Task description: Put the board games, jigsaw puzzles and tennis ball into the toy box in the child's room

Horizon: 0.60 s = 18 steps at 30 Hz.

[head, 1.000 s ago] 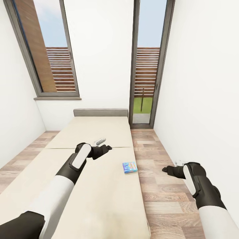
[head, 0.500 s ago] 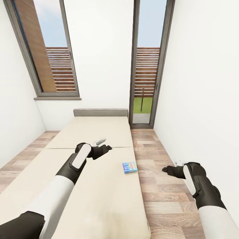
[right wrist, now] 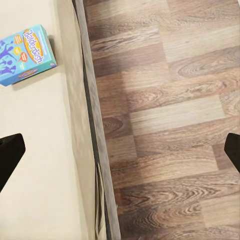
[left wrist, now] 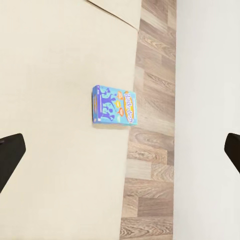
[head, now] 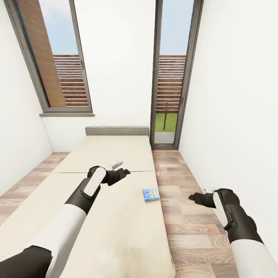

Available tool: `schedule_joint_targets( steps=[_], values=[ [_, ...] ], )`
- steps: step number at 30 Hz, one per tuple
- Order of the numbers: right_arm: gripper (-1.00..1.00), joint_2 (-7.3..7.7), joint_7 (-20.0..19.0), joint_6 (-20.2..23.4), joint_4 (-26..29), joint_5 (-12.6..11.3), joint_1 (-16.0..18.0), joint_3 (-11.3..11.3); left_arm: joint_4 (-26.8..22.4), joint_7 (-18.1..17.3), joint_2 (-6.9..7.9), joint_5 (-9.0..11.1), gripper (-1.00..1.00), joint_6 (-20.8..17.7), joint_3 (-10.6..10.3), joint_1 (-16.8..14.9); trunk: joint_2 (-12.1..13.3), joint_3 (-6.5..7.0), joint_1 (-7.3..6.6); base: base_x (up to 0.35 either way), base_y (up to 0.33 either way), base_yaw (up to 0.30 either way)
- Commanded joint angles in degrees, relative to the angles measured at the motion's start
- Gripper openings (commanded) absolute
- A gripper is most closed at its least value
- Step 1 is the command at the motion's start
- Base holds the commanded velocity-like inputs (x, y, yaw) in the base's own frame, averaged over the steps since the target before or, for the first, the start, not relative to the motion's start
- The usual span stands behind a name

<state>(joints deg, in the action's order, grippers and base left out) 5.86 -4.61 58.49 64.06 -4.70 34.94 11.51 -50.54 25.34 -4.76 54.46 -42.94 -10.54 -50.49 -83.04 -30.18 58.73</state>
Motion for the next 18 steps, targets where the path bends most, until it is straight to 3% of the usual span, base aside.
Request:
schedule_joint_targets(
  steps=[1,7,18],
  values=[
    [1.00,0.00,-0.04,0.24,0.04,-0.23,0.04,0.06,-0.07,0.58,0.01,0.60,1.00,-0.04,-0.07,-0.04,-0.04,-0.06,0.00,0.000,0.000,0.000],
    [1.00,-0.01,0.43,0.20,-0.18,0.09,0.18,0.04,0.64,0.27,0.01,0.21,1.00,-0.13,0.22,-0.18,-0.04,-0.06,0.00,0.000,0.000,0.000],
    [1.00,-0.67,1.05,0.54,0.74,0.51,1.83,0.49,4.18,-0.08,3.25,0.47,1.00,0.22,0.57,-3.75,-0.04,-0.06,0.00,0.000,0.000,0.000]
  ],
)
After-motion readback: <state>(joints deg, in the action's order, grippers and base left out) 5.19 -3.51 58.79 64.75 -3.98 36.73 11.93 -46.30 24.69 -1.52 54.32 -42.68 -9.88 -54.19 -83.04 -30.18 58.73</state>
